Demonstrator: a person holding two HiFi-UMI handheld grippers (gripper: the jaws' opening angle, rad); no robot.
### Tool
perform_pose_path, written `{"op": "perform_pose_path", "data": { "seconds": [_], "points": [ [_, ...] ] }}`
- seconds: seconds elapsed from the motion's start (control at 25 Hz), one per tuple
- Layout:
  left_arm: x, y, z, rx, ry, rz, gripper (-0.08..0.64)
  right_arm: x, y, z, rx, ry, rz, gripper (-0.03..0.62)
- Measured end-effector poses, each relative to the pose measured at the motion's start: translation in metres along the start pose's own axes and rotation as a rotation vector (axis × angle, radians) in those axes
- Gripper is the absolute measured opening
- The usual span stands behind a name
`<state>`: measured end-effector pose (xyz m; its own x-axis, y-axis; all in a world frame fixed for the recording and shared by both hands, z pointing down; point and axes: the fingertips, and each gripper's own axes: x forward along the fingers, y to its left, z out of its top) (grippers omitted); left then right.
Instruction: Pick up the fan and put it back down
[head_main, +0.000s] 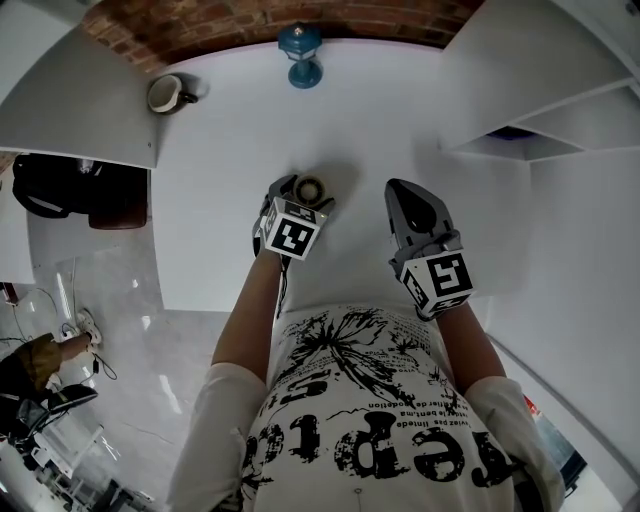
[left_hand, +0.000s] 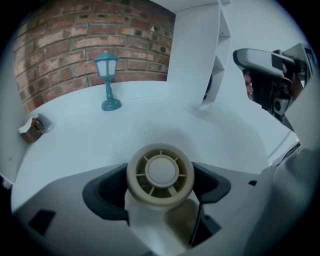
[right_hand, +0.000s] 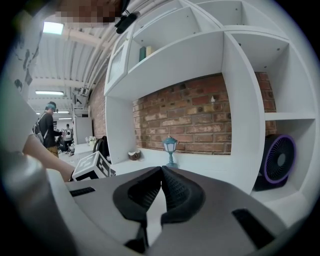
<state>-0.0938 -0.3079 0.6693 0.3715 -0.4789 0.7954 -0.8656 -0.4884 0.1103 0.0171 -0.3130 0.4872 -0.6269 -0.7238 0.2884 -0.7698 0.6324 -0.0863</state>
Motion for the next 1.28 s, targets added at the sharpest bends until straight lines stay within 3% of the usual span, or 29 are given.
{"op": "perform_pose_path", "data": {
  "seconds": [0.24,0.48,0.84,1.0,1.04,1.12,1.28],
  "points": [
    [0.0,0.002,0.0,-0.02,0.005,0.034,0.379,-0.002,-0.003,-0.003,0.019,0.024,-0.018,0.015],
    [-0.011,-0.008,0.003,-0.015,-0.004,-0.009,0.379,-0.017,0.0,0.0,0.065,0.015,-0.058,0.015],
    [-0.083,-0.007,0.038,0.035,-0.193,0.019,0.377,-0.049,0.037,0.018,0.046,-0.018,-0.102,0.015],
    [-0.133,-0.013,0.052,0.052,-0.303,-0.011,0.371,-0.062,0.06,0.031,0.035,-0.037,-0.122,0.015],
    [-0.145,-0.014,0.055,0.063,-0.329,-0.009,0.332,-0.065,0.065,0.035,0.036,-0.045,-0.127,0.015],
    [-0.17,-0.013,0.061,0.086,-0.381,0.004,0.128,-0.069,0.076,0.042,0.031,-0.063,-0.133,0.015],
    [-0.21,-0.016,0.066,0.106,-0.452,-0.022,0.066,-0.078,0.101,0.058,-0.004,-0.096,-0.13,0.015]
  ]
}}
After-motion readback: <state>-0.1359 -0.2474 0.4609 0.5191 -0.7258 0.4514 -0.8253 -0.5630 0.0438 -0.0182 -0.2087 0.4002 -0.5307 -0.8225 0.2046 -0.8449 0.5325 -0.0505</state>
